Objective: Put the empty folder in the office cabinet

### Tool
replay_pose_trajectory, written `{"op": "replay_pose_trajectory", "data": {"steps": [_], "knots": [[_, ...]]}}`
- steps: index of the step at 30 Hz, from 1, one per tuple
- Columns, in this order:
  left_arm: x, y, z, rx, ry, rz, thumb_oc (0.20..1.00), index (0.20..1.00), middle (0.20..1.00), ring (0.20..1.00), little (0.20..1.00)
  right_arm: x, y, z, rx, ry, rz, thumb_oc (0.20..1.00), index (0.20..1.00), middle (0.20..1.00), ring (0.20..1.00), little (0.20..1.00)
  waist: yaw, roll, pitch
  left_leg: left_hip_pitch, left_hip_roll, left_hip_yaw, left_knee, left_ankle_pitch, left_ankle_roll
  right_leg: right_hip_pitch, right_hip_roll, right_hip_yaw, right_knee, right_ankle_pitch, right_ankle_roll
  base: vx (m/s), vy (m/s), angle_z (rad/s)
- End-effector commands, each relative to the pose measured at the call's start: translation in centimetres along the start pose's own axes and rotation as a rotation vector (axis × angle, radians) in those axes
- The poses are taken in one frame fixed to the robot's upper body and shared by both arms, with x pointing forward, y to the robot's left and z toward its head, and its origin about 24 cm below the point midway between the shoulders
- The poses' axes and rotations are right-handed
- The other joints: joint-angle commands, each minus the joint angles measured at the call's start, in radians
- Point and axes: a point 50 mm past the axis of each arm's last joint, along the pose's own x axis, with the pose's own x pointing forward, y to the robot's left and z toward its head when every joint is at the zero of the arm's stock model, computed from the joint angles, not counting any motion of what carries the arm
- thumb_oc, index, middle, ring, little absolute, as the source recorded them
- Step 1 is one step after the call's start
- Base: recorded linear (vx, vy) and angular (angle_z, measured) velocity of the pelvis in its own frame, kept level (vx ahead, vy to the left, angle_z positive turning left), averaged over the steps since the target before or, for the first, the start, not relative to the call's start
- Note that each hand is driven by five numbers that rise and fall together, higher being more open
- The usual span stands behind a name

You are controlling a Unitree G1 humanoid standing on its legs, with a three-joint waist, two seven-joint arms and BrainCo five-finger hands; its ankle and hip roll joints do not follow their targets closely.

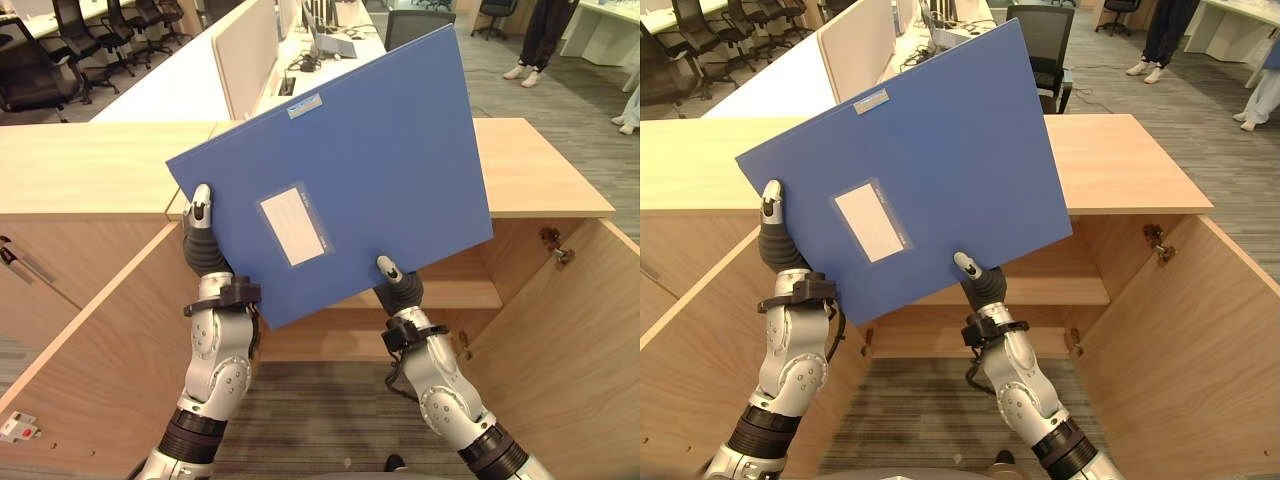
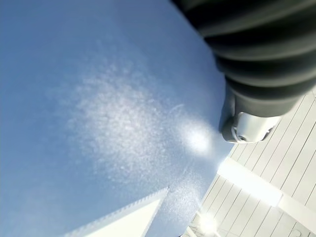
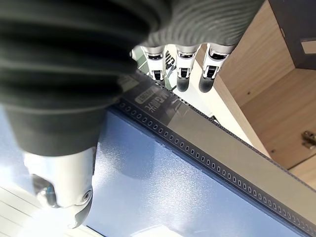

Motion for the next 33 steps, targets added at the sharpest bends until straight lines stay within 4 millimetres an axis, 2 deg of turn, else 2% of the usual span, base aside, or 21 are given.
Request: {"op": "replay_pose_trajectory", "data": {"steps": [1, 2, 3, 4, 29, 30, 31, 32, 33], "knots": [[1.1, -4.9, 1.0, -0.063, -0.060, -0.259, 0.200, 0.200, 0.200, 0.200, 0.200, 1.6, 2.8, 0.5, -0.007, -0.061, 0.122, 1.000, 1.000, 1.000, 1.000, 1.000, 0.011, -0.018, 0.010, -0.013, -0.033, -0.061, 0.002, -0.032, 0.042, 0.030, -0.002, 0.042, 0.103, -0.145, 0.034, 0.00, 0.000, 0.00], [1.1, -4.9, 1.0, -0.063, -0.060, -0.259, 0.200, 0.200, 0.200, 0.200, 0.200, 1.6, 2.8, 0.5, -0.007, -0.061, 0.122, 1.000, 1.000, 1.000, 1.000, 1.000, 0.011, -0.018, 0.010, -0.013, -0.033, -0.061, 0.002, -0.032, 0.042, 0.030, -0.002, 0.042, 0.103, -0.145, 0.034, 0.00, 0.000, 0.00], [1.1, -5.0, 0.9, -0.069, -0.057, -0.261, 0.200, 0.200, 0.200, 0.200, 0.200, 1.7, 2.8, 0.5, 0.004, -0.062, 0.122, 0.576, 0.576, 0.576, 0.576, 0.576, 0.012, -0.019, 0.011, -0.012, -0.034, -0.061, 0.002, -0.033, 0.042, 0.030, -0.002, 0.042, 0.102, -0.145, 0.033, 0.00, 0.000, 0.00], [1.1, -5.0, 0.9, -0.071, -0.056, -0.260, 0.200, 0.200, 0.200, 0.200, 0.200, 1.7, 2.8, 0.5, 0.007, -0.064, 0.122, 0.200, 0.200, 0.200, 0.200, 0.200, 0.013, -0.019, 0.011, -0.012, -0.034, -0.061, 0.002, -0.033, 0.043, 0.030, -0.002, 0.042, 0.103, -0.145, 0.033, 0.00, 0.000, 0.00], [0.9, -4.0, 0.7, -0.064, -0.036, -0.229, 0.200, 0.200, 0.200, 0.200, 0.200, 1.5, 2.7, 0.9, 0.097, -0.085, 0.134, 0.200, 0.200, 0.200, 0.200, 0.200, 0.015, -0.023, 0.012, -0.014, -0.034, -0.061, 0.002, -0.036, 0.045, 0.025, -0.002, 0.042, 0.105, -0.143, 0.035, 0.00, 0.000, 0.00], [0.9, -3.9, 0.7, -0.058, -0.036, -0.225, 0.373, 0.373, 0.373, 0.373, 0.373, 1.4, 2.6, 1.0, 0.100, -0.085, 0.135, 0.200, 0.200, 0.200, 0.200, 0.200, 0.015, -0.023, 0.014, -0.015, -0.034, -0.062, 0.002, -0.035, 0.045, 0.023, -0.002, 0.043, 0.106, -0.143, 0.035, 0.00, 0.000, 0.00], [0.9, -3.7, 0.6, -0.053, -0.030, -0.223, 0.605, 0.605, 0.605, 0.605, 0.605, 1.3, 2.4, 1.0, 0.099, -0.082, 0.134, 0.200, 0.200, 0.200, 0.200, 0.200, 0.015, -0.023, 0.014, -0.016, -0.034, -0.062, 0.002, -0.036, 0.045, 0.023, -0.002, 0.043, 0.107, -0.144, 0.036, 0.00, 0.000, 0.00], [0.8, -3.4, 0.6, -0.037, -0.027, -0.217, 1.000, 1.000, 1.000, 1.000, 1.000, 1.1, 2.0, 1.1, 0.091, -0.080, 0.129, 0.200, 0.200, 0.200, 0.200, 0.200, 0.015, -0.024, 0.015, -0.016, -0.034, -0.062, 0.002, -0.036, 0.045, 0.022, -0.003, 0.042, 0.108, -0.143, 0.036, 0.00, 0.000, 0.00], [0.8, -3.0, 0.6, -0.011, -0.022, -0.213, 1.000, 1.000, 1.000, 1.000, 1.000, 0.7, 1.5, 1.1, 0.082, -0.071, 0.120, 0.200, 0.200, 0.200, 0.200, 0.200, 0.016, -0.024, 0.016, -0.017, -0.034, -0.062, 0.002, -0.037, 0.045, 0.019, -0.003, 0.041, 0.111, -0.144, 0.038, 0.00, 0.000, 0.00]]}}
